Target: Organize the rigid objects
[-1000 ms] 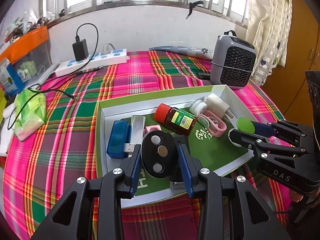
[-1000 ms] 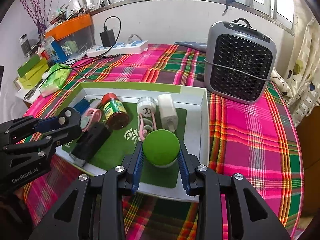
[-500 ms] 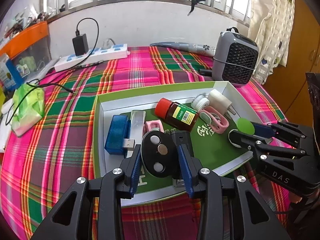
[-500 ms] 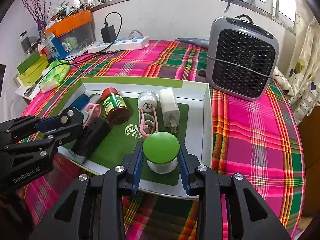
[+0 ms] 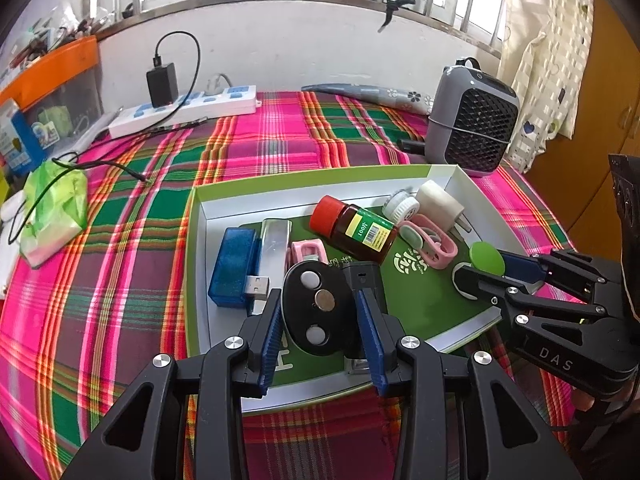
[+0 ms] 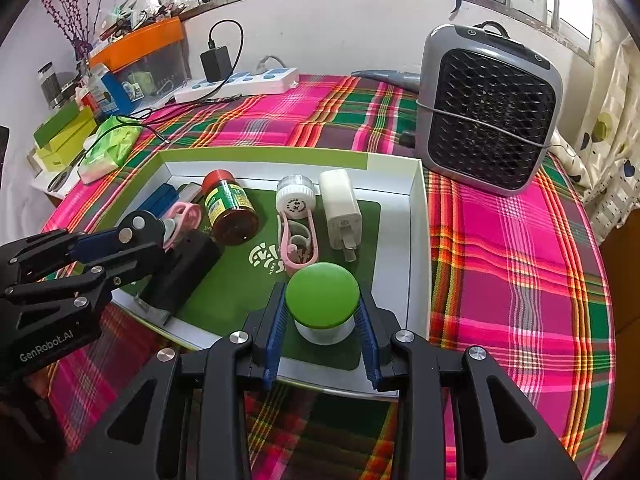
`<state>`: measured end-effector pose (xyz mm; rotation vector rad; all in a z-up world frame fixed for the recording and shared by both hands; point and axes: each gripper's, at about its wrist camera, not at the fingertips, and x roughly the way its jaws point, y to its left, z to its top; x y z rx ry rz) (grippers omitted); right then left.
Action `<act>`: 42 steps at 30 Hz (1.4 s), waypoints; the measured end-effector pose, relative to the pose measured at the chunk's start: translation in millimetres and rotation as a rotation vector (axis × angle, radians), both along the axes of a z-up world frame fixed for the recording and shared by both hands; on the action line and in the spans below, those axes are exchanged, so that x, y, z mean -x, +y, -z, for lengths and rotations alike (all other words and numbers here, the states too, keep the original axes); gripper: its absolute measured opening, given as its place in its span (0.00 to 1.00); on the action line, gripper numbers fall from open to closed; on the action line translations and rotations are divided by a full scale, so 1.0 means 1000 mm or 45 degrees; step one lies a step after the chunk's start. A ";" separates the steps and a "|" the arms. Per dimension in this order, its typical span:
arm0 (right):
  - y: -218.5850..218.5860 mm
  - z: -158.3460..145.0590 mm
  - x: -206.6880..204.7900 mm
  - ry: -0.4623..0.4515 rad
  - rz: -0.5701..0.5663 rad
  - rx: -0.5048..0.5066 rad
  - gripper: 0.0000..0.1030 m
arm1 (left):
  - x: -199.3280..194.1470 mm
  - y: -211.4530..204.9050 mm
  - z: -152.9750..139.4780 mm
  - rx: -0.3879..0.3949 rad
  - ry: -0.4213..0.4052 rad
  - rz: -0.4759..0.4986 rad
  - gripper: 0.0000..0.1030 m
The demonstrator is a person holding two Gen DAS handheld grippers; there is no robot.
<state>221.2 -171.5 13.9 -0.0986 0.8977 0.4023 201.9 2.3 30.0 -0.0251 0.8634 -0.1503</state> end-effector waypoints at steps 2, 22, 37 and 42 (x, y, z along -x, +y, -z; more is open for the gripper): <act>-0.001 0.000 0.000 0.002 0.004 -0.004 0.33 | 0.000 0.000 0.000 -0.004 -0.002 0.002 0.35; -0.003 -0.002 0.001 -0.003 0.023 -0.039 0.42 | 0.001 0.006 0.001 0.034 0.004 -0.027 0.40; -0.006 -0.007 0.009 -0.028 0.041 -0.072 0.47 | 0.010 0.005 -0.004 0.039 -0.020 -0.033 0.41; -0.006 -0.012 0.014 -0.044 0.052 -0.075 0.47 | 0.019 0.005 -0.011 0.044 -0.046 -0.045 0.41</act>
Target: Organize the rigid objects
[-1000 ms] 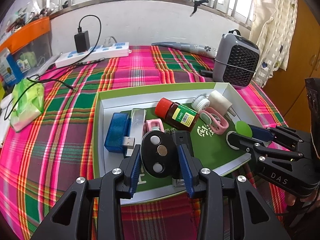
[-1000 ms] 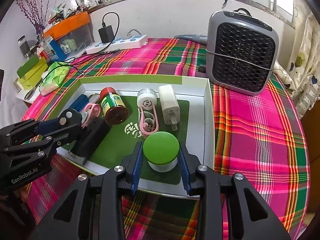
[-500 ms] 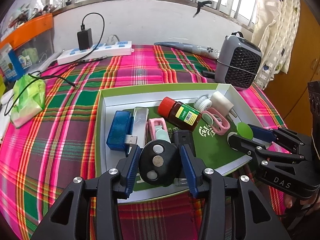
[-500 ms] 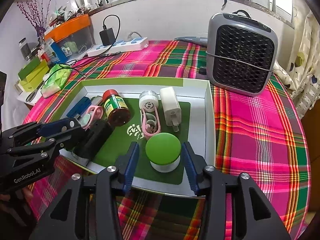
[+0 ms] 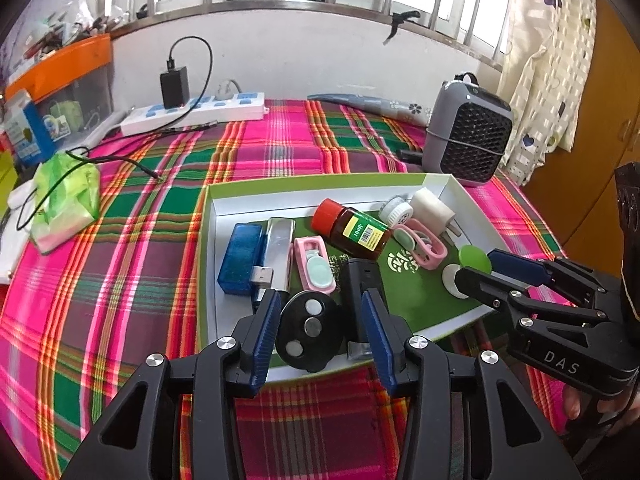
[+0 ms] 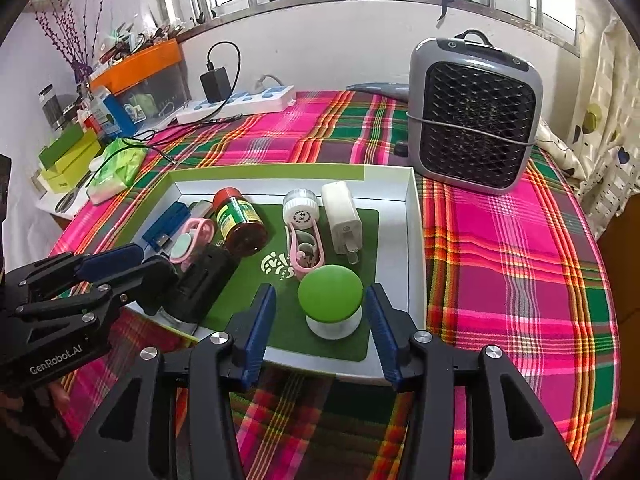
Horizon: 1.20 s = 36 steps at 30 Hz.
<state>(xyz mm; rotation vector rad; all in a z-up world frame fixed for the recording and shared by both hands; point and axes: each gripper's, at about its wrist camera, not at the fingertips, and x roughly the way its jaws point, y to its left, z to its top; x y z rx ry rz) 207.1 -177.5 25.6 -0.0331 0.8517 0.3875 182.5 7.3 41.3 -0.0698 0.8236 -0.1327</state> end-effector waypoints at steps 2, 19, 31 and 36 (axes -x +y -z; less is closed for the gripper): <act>0.000 -0.004 0.005 -0.015 0.003 -0.003 0.47 | 0.006 0.000 -0.005 0.005 -0.014 0.002 0.41; 0.006 -0.022 0.066 -0.092 0.024 0.016 0.47 | 0.066 0.003 -0.014 -0.003 -0.035 -0.049 0.41; 0.011 0.008 0.096 0.011 0.064 0.069 0.47 | 0.094 -0.002 0.011 -0.013 0.036 -0.074 0.41; 0.006 0.013 0.105 0.013 0.106 0.105 0.47 | 0.100 -0.006 0.019 -0.029 0.046 -0.071 0.41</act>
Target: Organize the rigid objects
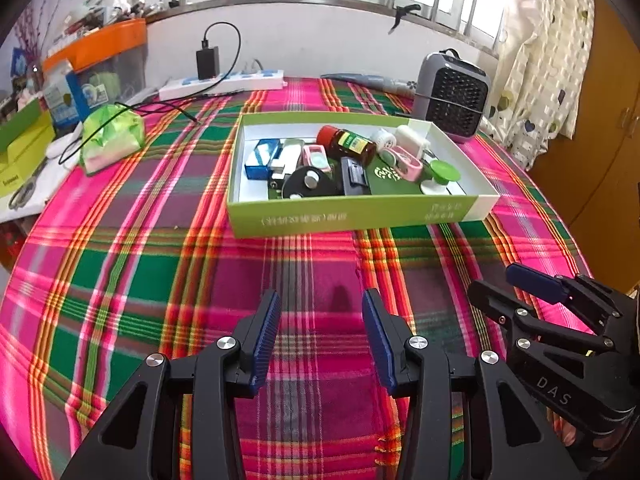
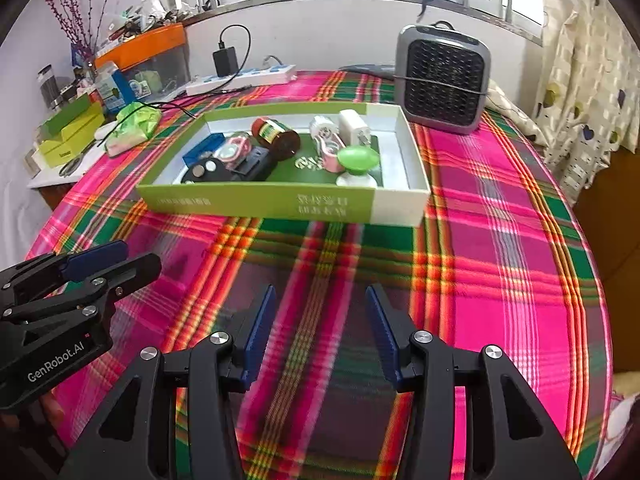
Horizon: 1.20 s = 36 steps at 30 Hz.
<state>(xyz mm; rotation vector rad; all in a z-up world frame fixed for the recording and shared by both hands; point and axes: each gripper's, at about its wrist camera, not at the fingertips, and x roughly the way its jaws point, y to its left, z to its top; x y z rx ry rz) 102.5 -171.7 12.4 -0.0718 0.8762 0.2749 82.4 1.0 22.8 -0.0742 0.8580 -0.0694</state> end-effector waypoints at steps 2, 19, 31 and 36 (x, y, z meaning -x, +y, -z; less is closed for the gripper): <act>-0.003 0.003 0.001 0.011 0.028 0.027 0.47 | 0.000 -0.002 0.003 -0.003 0.012 0.002 0.41; -0.011 0.011 0.000 0.032 0.108 0.058 0.57 | -0.004 -0.020 0.017 -0.124 0.023 -0.005 0.42; -0.012 0.010 0.000 0.032 0.111 0.059 0.59 | -0.004 -0.018 0.017 -0.114 0.024 -0.014 0.42; -0.012 0.010 0.000 0.032 0.111 0.058 0.59 | -0.004 -0.018 0.017 -0.107 0.024 -0.013 0.42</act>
